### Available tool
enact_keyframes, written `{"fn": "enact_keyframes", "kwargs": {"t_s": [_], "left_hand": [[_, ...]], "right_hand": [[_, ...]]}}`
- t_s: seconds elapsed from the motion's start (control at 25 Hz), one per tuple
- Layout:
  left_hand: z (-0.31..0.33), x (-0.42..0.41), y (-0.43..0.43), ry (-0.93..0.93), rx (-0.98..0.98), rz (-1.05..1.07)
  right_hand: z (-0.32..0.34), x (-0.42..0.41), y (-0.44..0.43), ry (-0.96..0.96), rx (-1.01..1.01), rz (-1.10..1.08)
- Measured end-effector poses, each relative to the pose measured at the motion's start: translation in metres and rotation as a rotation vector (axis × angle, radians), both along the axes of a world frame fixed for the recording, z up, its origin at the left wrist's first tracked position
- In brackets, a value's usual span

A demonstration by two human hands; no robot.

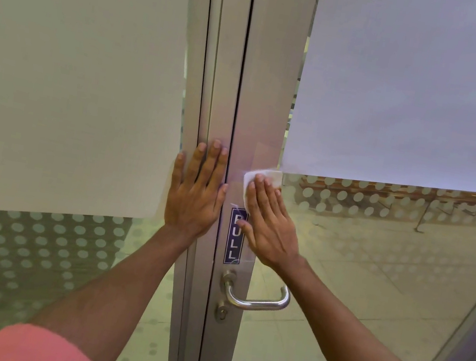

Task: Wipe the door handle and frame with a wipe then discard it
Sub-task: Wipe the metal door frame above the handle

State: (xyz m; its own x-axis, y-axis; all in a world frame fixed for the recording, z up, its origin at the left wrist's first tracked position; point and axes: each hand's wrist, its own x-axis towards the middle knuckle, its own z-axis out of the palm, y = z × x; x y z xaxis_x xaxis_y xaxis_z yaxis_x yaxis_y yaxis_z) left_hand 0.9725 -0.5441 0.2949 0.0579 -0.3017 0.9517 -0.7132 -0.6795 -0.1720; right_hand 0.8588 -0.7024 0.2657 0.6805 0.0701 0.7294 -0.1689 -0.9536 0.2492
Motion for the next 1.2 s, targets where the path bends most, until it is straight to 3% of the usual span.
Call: {"fn": "enact_keyframes", "kwargs": {"t_s": [0.12,0.32,0.48,0.56,0.8,1.2], "left_hand": [[0.0,0.0,-0.001,0.0,-0.002,0.0],[-0.001,0.0,-0.003,-0.012,-0.015,-0.003],[-0.001,0.0,-0.003,-0.02,-0.017,-0.002],[-0.001,0.001,-0.003,-0.014,-0.018,0.002],[0.0,0.001,-0.001,0.002,-0.006,0.008],[0.0,0.001,-0.002,-0.017,-0.025,-0.003]], "right_hand": [[-0.014,-0.009,-0.006,0.074,-0.045,0.024],[-0.076,-0.042,-0.014,0.376,-0.085,0.082],[-0.077,-0.055,-0.026,0.525,-0.165,0.14],[-0.059,-0.052,-0.027,0.516,-0.211,0.127],[0.001,-0.027,-0.017,0.241,-0.129,0.051],[-0.079,-0.056,-0.019,0.556,-0.146,0.083]]}}
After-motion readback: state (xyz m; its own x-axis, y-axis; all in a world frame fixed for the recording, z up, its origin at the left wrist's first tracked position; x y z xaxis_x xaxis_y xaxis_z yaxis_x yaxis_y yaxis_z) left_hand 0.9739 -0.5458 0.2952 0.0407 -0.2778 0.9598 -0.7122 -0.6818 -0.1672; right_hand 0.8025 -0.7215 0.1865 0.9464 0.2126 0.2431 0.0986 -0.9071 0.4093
